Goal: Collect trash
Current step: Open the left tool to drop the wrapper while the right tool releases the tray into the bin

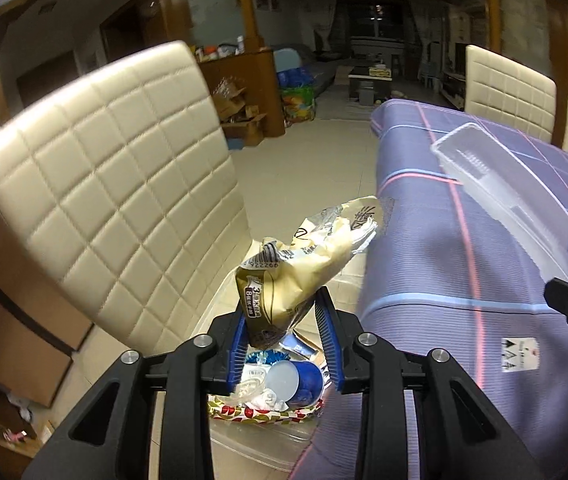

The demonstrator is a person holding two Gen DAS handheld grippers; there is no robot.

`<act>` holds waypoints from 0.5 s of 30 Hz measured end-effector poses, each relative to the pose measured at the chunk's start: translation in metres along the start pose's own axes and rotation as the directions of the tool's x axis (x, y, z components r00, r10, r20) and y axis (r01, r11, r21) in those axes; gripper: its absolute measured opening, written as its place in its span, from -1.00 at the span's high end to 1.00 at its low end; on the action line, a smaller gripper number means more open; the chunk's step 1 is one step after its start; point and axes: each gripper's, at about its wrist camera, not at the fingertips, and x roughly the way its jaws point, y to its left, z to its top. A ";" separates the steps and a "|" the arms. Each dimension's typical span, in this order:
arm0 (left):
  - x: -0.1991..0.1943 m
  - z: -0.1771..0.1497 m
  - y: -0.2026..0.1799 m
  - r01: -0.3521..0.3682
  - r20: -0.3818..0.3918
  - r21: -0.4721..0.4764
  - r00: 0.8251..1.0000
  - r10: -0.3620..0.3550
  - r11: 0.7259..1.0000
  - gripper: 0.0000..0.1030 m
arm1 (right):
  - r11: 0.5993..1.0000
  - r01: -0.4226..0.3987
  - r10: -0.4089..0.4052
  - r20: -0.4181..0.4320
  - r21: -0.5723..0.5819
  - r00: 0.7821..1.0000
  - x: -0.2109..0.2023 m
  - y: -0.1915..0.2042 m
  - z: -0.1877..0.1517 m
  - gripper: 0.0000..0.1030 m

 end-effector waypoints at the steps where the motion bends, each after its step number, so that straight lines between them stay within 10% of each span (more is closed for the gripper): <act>1: 0.003 -0.001 0.008 -0.015 -0.008 -0.028 1.000 0.014 1.000 -0.04 | 1.000 -0.004 0.004 -0.002 -0.001 1.000 0.001 0.002 0.001 0.08; 2: 0.003 -0.002 0.013 -0.029 -0.004 -0.048 1.000 0.029 0.998 -0.54 | 1.000 -0.009 0.009 -0.005 -0.002 1.000 0.002 0.004 0.002 0.08; 4: 0.000 -0.005 0.024 -0.040 0.024 -0.093 0.999 0.042 0.995 -0.76 | 1.000 -0.017 0.017 -0.009 -0.001 1.000 0.005 0.007 0.005 0.07; 15: -0.001 -0.022 0.063 -0.048 -0.012 -0.141 0.999 0.047 0.989 -0.76 | 0.996 -0.063 0.061 -0.040 -0.058 0.997 0.024 0.046 0.024 0.04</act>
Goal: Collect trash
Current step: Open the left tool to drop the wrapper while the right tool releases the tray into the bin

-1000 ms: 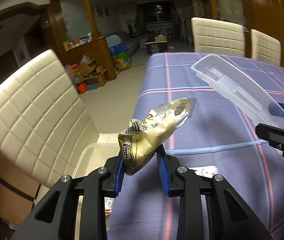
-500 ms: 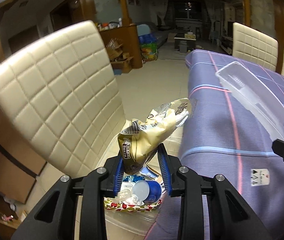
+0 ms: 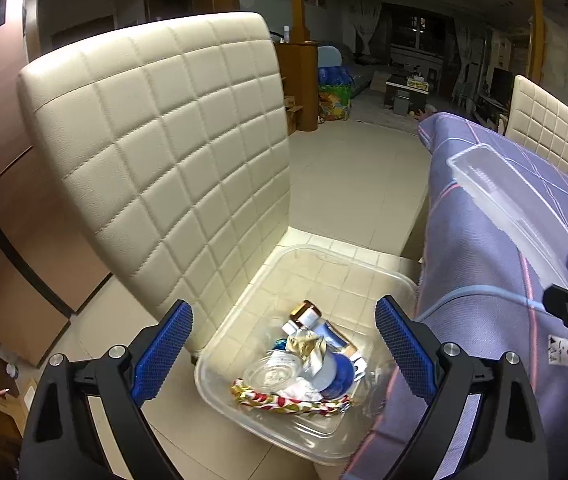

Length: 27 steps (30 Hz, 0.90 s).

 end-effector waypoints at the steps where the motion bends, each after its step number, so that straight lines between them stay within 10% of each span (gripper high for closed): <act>1: 0.000 -0.001 0.004 -0.005 0.001 -0.003 1.000 0.005 1.000 -0.76 | 1.000 -0.004 0.004 -0.001 -0.006 1.000 0.002 0.004 0.003 0.03; 9: -0.001 -0.005 0.029 -0.013 -0.005 -0.030 1.000 0.013 0.999 -0.76 | 0.998 -0.021 0.022 0.008 -0.059 1.000 0.015 0.038 0.025 -0.03; 27: -0.019 0.000 0.000 0.042 0.036 0.021 0.998 -0.043 0.999 -0.76 | 0.997 0.068 -0.066 0.090 -0.022 0.994 -0.011 0.025 0.022 -0.85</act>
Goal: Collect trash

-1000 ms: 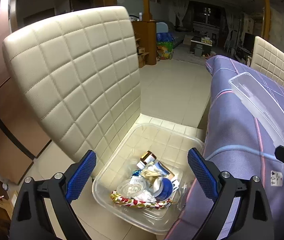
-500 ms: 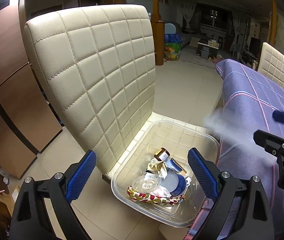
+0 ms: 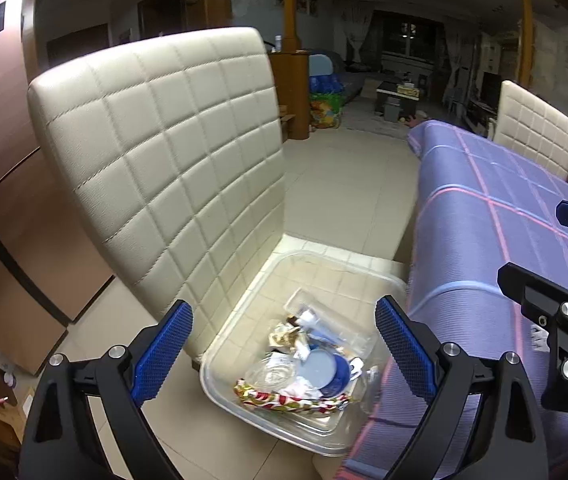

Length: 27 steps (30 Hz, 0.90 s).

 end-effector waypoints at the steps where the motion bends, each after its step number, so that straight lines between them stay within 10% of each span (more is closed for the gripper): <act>1: -0.003 0.001 -0.005 0.008 0.006 0.003 1.000 -0.008 1.000 -0.76 | 1.000 0.005 -0.005 0.004 0.007 1.000 -0.003 -0.003 -0.001 -0.88; 27: -0.112 0.004 -0.095 0.127 0.093 0.083 0.986 -0.135 0.988 -0.76 | 0.941 0.178 -0.187 0.004 0.288 0.982 -0.132 -0.089 -0.061 -0.93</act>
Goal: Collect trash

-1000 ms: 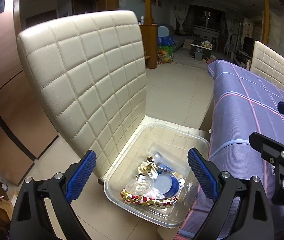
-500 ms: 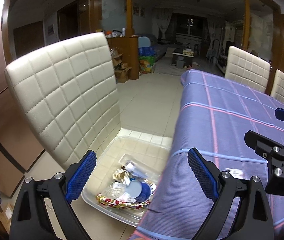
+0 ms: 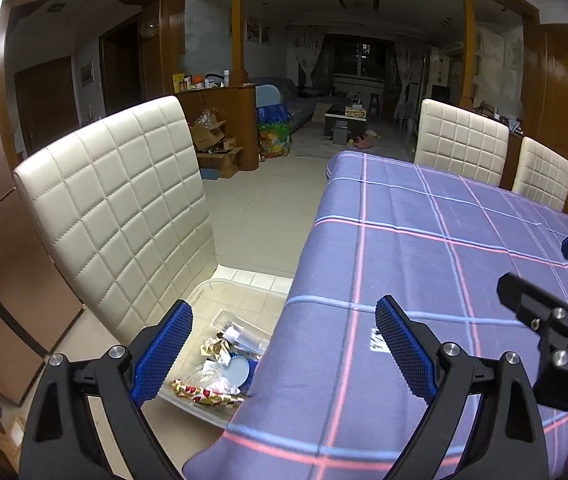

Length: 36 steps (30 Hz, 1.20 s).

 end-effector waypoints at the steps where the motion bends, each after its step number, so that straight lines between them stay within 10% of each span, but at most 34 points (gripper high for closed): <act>1: -0.008 0.000 -0.003 -0.003 0.004 0.002 1.000 0.003 1.000 -0.76 | 1.000 -0.003 0.003 -0.002 0.005 1.000 -0.004 -0.002 -0.002 -0.93; 36: -0.039 0.002 -0.019 0.021 0.066 0.039 0.998 -0.024 0.999 -0.76 | 0.995 0.017 -0.023 0.063 0.095 0.998 -0.049 -0.032 -0.012 -0.93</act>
